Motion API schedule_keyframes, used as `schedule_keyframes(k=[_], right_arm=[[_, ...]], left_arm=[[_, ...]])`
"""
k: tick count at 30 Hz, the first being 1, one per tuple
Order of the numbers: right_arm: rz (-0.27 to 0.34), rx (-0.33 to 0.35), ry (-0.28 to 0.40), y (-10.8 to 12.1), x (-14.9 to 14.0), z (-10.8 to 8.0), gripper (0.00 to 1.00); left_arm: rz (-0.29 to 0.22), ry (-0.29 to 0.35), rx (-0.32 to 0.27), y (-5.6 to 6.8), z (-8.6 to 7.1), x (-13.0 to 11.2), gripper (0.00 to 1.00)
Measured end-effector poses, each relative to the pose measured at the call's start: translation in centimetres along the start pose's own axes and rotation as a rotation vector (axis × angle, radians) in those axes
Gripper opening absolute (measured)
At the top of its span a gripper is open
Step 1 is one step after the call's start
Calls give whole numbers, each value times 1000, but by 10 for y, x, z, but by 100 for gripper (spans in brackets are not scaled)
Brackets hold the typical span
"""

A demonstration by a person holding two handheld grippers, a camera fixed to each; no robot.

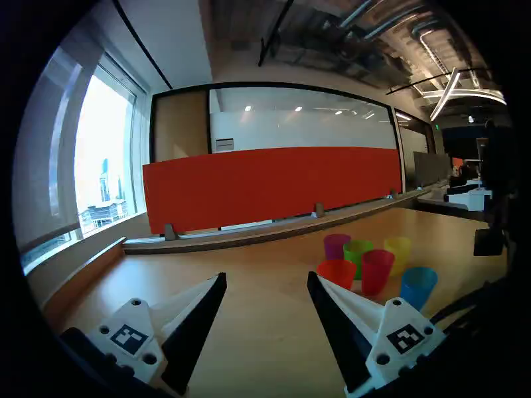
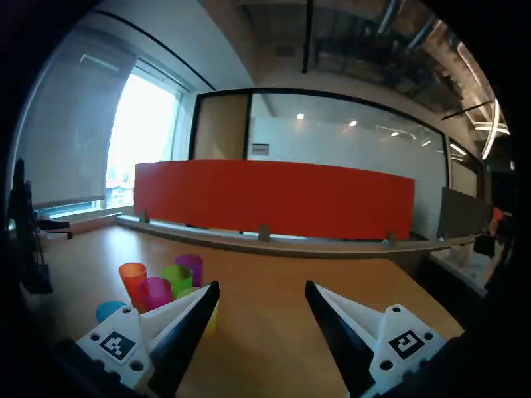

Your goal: Pour water

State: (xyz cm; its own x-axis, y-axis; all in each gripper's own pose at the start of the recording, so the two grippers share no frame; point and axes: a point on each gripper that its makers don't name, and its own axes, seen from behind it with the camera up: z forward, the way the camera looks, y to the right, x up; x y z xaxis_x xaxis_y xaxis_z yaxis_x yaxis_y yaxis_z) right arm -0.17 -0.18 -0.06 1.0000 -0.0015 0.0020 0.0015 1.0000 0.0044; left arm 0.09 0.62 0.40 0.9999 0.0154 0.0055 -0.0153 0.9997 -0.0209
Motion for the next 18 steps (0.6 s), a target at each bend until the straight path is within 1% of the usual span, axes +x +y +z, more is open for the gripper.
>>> schedule_keyframes(k=[3,7,12,18], right_arm=[[-17,50,-23,-20,-17,-6,100],[-49,130,-54,-41,-24,-6,100],[-88,209,-78,-59,-26,-5,100],[-142,306,-122,-75,-30,-8,100]], left_arm=[[23,-8,-33,7,3,2,90],[48,-19,-96,21,7,9,90],[63,-32,-180,39,13,16,90],[97,-49,-282,60,20,23,90]])
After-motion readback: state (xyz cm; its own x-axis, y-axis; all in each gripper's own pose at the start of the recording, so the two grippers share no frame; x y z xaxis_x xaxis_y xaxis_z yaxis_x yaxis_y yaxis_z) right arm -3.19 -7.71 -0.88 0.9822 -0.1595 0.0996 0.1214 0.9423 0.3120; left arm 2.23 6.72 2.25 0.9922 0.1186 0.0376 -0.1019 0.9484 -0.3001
